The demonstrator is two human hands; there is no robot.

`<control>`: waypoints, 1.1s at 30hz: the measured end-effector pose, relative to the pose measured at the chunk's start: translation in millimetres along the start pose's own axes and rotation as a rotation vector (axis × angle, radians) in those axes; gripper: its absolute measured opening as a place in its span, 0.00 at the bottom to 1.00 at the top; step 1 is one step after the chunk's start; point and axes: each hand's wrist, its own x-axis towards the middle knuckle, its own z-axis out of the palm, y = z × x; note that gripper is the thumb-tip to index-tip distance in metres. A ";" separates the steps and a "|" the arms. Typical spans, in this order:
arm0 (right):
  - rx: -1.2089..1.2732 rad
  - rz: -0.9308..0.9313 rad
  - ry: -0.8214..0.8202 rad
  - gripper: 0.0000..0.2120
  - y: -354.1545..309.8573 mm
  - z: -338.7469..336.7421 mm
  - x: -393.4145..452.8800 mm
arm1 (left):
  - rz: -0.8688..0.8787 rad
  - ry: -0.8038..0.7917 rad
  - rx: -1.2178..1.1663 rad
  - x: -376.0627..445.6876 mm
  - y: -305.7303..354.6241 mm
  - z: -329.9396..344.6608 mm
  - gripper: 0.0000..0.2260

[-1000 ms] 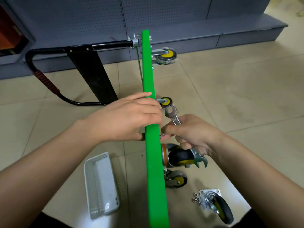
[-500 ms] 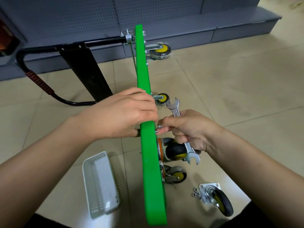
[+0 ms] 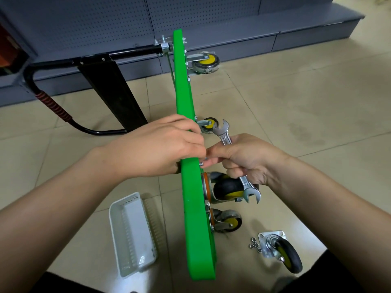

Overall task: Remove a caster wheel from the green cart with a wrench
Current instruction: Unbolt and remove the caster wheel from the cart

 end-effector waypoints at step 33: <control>-0.104 -0.061 -0.014 0.08 9.8 -3.5 -3.2 | -0.007 -0.055 0.066 5.1 0.0 -2.7 0.10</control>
